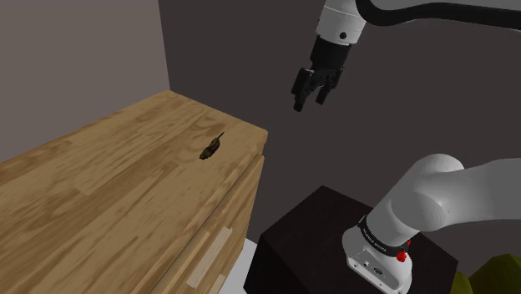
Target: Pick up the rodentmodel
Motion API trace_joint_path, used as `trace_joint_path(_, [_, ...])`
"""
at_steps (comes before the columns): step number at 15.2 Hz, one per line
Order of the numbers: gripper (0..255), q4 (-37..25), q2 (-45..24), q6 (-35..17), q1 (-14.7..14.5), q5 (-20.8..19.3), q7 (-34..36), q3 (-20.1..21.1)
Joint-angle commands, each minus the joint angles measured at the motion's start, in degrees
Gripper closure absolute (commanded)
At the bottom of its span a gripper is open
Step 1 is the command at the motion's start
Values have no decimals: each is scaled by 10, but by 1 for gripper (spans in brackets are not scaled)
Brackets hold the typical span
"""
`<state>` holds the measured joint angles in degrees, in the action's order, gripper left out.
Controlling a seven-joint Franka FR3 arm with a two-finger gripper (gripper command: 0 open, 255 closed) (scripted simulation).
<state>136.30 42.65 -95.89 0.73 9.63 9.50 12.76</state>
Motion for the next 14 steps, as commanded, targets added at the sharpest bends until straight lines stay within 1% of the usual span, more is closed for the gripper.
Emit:
trace_joint_path(1, [0, 7, -20, -35, 6, 12, 48, 30])
trace_joint_path(5, [0, 5, -78, -104, 23, 25, 140, 89])
trace_joint_path(8, [0, -7, -132, -154, 41, 24, 212, 133])
trace_joint_path(11, [0, -28, -194, -201, 63, 8, 289, 178])
trace_joint_path(14, [0, -57, -265, -242, 88, -27, 374, 221])
